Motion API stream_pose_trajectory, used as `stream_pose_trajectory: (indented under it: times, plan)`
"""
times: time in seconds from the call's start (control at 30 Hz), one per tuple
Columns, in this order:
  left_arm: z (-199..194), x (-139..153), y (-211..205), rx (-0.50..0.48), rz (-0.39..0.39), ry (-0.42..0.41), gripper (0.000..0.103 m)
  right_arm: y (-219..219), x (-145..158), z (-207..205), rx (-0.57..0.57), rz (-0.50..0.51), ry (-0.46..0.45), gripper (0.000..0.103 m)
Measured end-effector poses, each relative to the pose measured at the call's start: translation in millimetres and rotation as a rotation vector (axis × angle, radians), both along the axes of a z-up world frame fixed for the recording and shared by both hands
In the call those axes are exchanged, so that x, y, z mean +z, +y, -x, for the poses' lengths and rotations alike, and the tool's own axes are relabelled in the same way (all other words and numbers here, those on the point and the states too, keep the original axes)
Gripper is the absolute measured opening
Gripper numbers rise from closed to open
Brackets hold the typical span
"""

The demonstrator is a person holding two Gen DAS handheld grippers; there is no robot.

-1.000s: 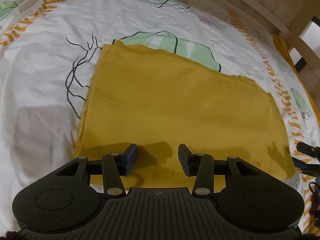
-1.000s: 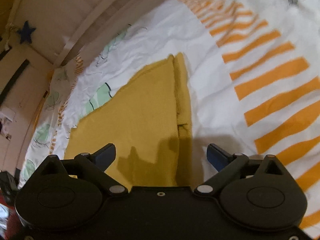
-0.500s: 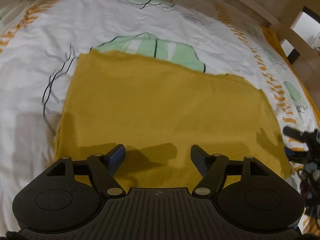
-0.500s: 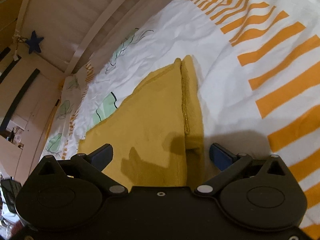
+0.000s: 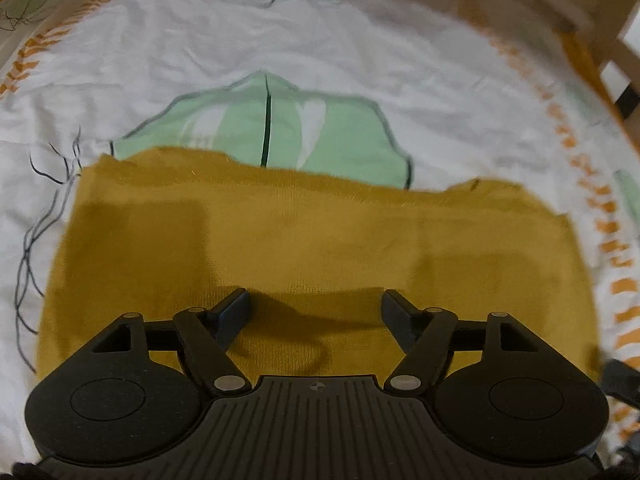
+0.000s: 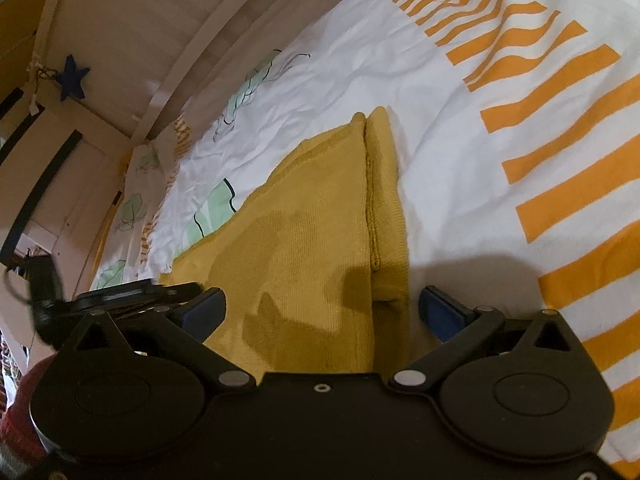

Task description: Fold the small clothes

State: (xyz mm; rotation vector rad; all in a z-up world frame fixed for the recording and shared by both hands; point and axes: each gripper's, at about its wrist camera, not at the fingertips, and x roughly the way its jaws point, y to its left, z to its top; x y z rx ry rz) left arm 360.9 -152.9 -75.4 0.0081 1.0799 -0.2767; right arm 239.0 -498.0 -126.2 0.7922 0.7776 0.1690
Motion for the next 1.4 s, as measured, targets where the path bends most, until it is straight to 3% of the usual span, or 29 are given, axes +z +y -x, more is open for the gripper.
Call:
stream_pose_trajectory:
  times: [0.03,0.57,0.77,0.9,1.07,1.2,1.4]
  plan:
    - [-2.0,-2.4,-2.3,0.001,-0.011,-0.01,0.078,-0.2,0.1,-0.4,0.004,0.001,0.001,0.103]
    - [-31.1,-13.0,-18.0,0.087,-0.065,0.001,0.103,-8.6,-4.1,-6.7,0.006,-0.068,-0.001,0.103]
    - [-35.2,-13.0,-22.6,0.093,-0.092,-0.008,0.103,-9.8,-4.4,-7.4,0.005,-0.08,0.0,0.103]
    - [-23.2,-1.2,-17.2,0.062,-0.076,-0.018,0.094,-12.5,-5.2,-7.3,0.01,-0.095,0.0,0.103]
    - [14.5,5.3,-6.8,-0.012,-0.041,0.003,0.094,-17.9,-7.1,-7.8,0.01,-0.133,0.002,0.103]
    - [43.4,0.6,-4.1,-0.059,-0.057,0.0,0.094,-21.8,-8.9,-8.7,0.012,-0.163,0.0,0.103]
    - [50.8,-10.0,-4.7,-0.057,-0.069,-0.03,0.1,-27.9,-13.4,-15.0,0.01,-0.224,-0.017,0.103]
